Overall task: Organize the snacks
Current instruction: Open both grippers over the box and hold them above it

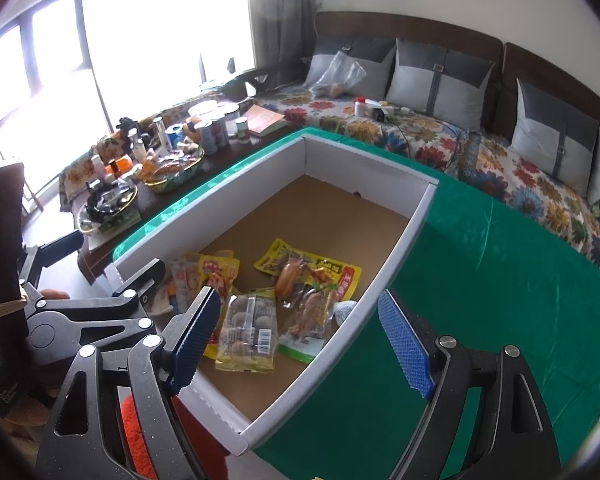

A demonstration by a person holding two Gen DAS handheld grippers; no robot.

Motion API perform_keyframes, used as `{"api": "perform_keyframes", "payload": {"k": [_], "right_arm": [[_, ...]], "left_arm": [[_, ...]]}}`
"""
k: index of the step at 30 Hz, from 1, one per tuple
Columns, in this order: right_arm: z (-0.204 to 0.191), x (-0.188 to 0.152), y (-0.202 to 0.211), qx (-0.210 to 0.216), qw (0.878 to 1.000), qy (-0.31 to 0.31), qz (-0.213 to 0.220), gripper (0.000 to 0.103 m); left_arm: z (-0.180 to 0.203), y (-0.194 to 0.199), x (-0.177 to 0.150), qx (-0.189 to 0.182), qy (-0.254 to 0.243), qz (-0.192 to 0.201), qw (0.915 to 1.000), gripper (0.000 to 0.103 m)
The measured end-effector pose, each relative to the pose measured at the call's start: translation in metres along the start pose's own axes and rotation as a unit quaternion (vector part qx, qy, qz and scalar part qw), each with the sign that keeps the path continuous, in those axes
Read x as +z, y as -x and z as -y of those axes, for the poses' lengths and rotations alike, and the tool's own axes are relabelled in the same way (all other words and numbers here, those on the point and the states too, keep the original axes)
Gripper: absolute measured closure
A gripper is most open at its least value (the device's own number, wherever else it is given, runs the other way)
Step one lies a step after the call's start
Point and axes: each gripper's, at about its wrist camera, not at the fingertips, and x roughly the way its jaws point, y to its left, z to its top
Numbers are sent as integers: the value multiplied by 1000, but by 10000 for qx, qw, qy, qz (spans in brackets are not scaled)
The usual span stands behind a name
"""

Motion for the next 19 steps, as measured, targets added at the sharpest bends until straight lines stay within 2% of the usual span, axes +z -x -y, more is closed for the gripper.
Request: {"api": "perform_keyframes", "payload": {"k": [7, 11, 19], "right_arm": [[-3, 0, -9, -28, 9999, 41, -97, 19], [-4, -1, -14, -17, 9999, 50, -147, 19], [-7, -2, -26, 25, 9997, 57, -249, 19]], "left_arm": [[-11, -9, 1, -310, 239, -265, 9989, 0], [-14, -12, 4, -212, 239, -264, 9991, 0], [-20, -24, -2, -380, 447, -473, 9972, 0]]}}
